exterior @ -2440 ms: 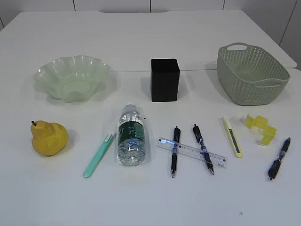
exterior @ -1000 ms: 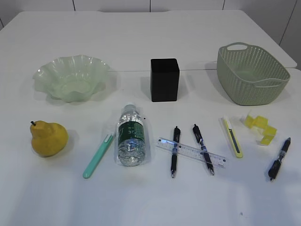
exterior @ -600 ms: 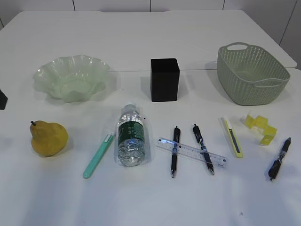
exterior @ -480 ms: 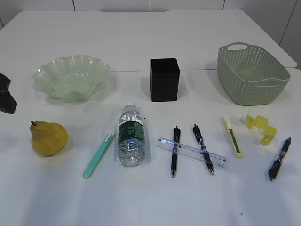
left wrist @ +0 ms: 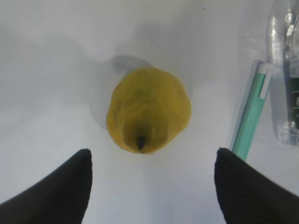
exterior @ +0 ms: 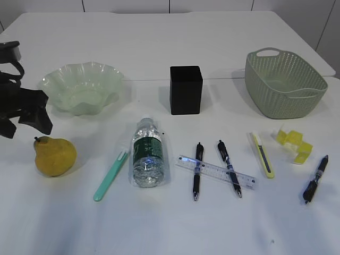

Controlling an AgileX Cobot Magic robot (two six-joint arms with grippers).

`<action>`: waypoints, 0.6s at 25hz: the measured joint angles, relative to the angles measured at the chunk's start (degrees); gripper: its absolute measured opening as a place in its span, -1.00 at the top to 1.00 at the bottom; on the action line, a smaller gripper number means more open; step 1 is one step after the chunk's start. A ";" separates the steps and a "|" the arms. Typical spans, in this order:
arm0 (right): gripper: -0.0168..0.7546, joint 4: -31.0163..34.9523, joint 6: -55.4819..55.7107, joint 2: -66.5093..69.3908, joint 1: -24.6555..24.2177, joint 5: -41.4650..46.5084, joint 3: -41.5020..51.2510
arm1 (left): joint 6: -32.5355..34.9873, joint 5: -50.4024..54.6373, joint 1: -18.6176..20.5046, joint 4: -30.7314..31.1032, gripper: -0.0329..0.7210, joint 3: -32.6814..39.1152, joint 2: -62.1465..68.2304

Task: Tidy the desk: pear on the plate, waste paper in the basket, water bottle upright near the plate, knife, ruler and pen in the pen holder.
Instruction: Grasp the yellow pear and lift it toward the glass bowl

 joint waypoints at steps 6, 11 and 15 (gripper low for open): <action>-0.24 0.00 0.00 0.00 0.00 0.00 0.00 | 0.24 -1.89 0.00 -0.90 -0.65 -0.09 3.89; -0.24 0.00 0.00 0.00 0.00 0.00 0.00 | 0.33 -4.46 0.00 -1.98 -0.65 -0.09 5.74; -0.24 0.00 0.00 0.00 0.00 0.00 0.00 | 0.33 -5.66 0.00 -2.30 -0.65 -0.09 8.17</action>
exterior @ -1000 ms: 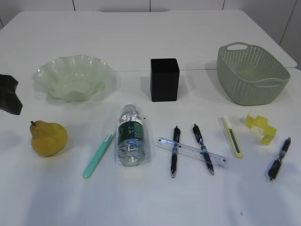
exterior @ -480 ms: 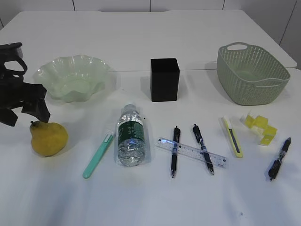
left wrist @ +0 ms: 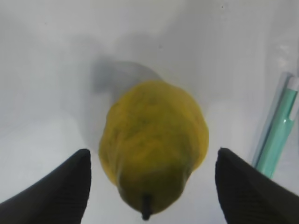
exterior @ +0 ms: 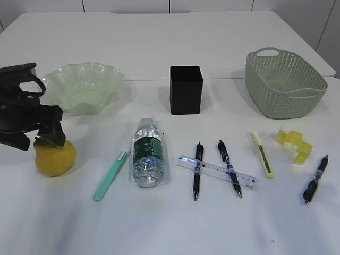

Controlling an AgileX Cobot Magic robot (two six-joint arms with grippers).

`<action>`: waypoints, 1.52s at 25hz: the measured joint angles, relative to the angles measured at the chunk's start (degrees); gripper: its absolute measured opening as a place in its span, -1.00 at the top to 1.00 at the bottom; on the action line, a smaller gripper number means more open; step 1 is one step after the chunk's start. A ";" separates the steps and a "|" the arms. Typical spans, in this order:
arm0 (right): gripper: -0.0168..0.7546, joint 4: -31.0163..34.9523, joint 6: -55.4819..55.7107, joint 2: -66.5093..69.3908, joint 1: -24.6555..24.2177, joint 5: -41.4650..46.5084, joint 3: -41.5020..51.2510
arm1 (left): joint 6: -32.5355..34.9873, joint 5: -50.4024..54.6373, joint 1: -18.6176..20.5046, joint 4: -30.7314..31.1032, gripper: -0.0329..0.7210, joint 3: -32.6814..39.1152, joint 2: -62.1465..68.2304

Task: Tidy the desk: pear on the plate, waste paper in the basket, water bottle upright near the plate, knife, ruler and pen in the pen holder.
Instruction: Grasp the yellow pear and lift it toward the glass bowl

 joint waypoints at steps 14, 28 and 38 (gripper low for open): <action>-0.24 0.00 0.00 0.00 0.00 0.00 0.00 | 0.00 -2.51 0.00 -1.11 -0.65 -0.26 3.74; -0.24 0.00 0.00 0.00 0.00 0.00 0.00 | 0.00 -2.51 0.00 -2.27 -0.11 -0.94 4.16; -0.24 0.00 0.00 0.00 0.00 0.00 0.00 | 0.30 -2.51 0.00 -2.36 -0.08 -0.94 4.16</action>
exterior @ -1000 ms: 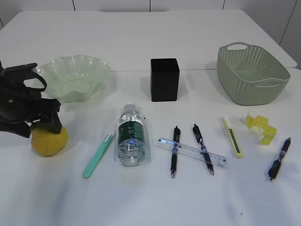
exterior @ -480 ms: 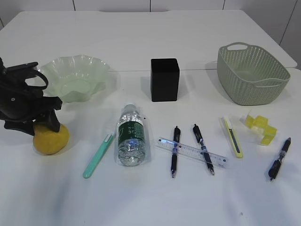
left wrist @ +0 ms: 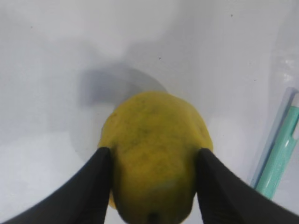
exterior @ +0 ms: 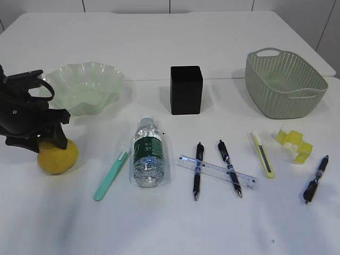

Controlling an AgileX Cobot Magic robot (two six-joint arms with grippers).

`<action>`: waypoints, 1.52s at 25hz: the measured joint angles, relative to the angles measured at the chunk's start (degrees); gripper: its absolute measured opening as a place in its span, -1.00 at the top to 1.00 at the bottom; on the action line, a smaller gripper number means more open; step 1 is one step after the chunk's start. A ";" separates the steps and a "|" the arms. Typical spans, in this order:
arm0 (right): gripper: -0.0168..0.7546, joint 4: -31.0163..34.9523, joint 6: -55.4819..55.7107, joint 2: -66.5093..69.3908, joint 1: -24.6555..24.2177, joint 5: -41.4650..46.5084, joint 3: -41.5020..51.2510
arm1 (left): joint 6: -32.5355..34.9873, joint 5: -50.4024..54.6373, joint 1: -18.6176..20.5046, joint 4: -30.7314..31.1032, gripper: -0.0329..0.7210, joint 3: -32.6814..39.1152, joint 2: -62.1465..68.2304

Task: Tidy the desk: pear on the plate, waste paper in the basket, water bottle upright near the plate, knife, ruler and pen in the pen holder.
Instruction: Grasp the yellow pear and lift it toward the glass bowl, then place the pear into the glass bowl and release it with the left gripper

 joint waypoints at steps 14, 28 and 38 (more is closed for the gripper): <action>-0.24 0.00 0.00 0.00 0.00 0.00 0.00 | 0.51 0.40 0.00 0.00 -0.03 -0.02 -0.71; -0.24 0.00 0.00 0.00 0.00 0.02 0.00 | 0.61 5.30 0.00 3.07 -0.02 -4.07 -7.33; -0.24 0.00 0.00 0.00 0.00 0.52 0.00 | 0.61 10.42 0.00 4.01 -0.02 -23.85 -0.19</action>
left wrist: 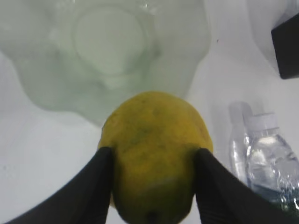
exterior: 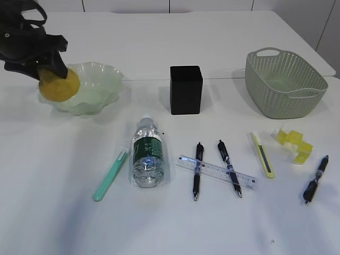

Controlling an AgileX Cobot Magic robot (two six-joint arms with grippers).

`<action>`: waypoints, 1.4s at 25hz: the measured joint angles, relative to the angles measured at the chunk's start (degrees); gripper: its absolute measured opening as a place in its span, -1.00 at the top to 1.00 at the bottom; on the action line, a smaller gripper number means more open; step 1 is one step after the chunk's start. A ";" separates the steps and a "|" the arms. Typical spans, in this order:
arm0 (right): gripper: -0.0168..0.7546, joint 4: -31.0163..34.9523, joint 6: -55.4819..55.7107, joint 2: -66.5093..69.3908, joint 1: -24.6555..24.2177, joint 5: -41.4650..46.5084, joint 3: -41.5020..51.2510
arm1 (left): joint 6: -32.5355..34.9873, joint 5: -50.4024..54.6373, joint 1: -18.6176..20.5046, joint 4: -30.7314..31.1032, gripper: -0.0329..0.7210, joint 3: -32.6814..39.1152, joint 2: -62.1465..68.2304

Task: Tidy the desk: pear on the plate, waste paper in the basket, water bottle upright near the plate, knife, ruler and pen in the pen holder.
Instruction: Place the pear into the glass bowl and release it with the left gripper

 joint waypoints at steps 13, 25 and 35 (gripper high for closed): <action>-0.24 0.19 0.00 0.00 0.00 1.54 0.00 | 0.00 0.50 0.00 0.19 -0.02 -21.57 19.18; -0.24 0.32 0.00 0.00 0.00 1.63 0.00 | -0.10 -0.70 3.17 0.19 -0.02 -26.51 27.45; -0.24 0.35 0.00 0.00 0.00 1.63 0.00 | -0.10 -3.11 3.66 -0.52 -0.04 -26.51 28.75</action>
